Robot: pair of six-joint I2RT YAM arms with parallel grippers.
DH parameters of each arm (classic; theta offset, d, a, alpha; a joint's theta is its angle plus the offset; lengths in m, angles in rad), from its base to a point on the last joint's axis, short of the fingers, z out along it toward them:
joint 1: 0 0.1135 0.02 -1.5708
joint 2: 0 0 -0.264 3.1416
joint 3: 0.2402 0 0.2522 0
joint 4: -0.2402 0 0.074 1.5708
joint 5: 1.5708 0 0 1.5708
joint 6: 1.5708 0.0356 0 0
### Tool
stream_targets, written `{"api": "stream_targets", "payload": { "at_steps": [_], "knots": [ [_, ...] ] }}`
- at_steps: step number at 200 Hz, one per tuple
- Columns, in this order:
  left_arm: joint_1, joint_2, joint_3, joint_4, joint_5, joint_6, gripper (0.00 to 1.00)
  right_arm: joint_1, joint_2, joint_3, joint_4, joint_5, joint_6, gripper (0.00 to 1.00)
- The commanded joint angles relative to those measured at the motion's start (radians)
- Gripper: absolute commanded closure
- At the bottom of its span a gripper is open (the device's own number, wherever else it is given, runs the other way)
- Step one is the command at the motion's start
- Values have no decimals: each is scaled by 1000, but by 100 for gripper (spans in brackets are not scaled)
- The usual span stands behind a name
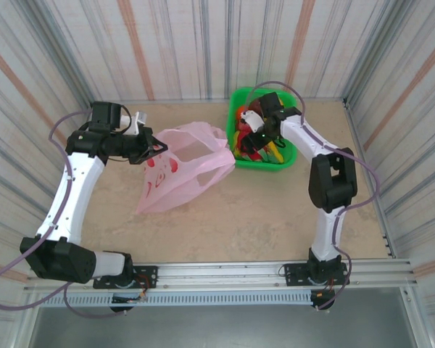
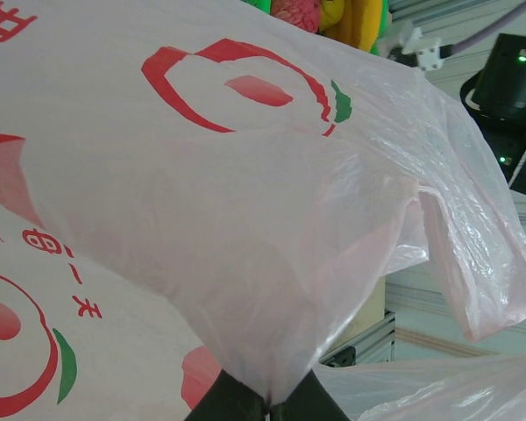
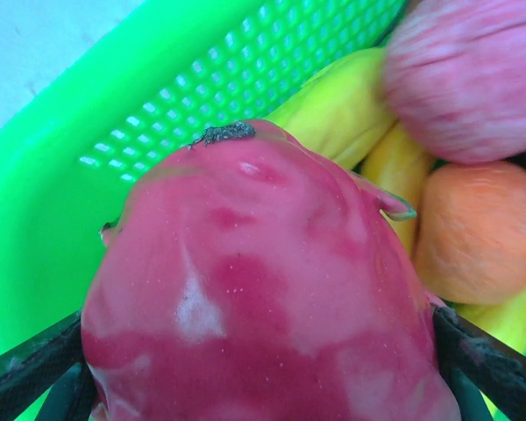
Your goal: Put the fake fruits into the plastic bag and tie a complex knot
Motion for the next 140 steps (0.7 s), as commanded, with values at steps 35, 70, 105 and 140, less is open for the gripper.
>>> {"api": "stream_targets", "payload": {
  "at_steps": [35,70,105,140],
  "knots": [
    [0,-27,-5,-3,24,-19,100,-65,-234,-118,222,-62,146,51],
    [-17,-19,-5,7,22,-28,100,-107,-350,-206,329,-80,222,54],
    [-25,-8,-7,20,19,-38,100,-131,-488,-295,406,-122,285,54],
    [-34,0,-8,35,15,-47,100,-134,-649,-394,425,-161,356,55]
  ]
}}
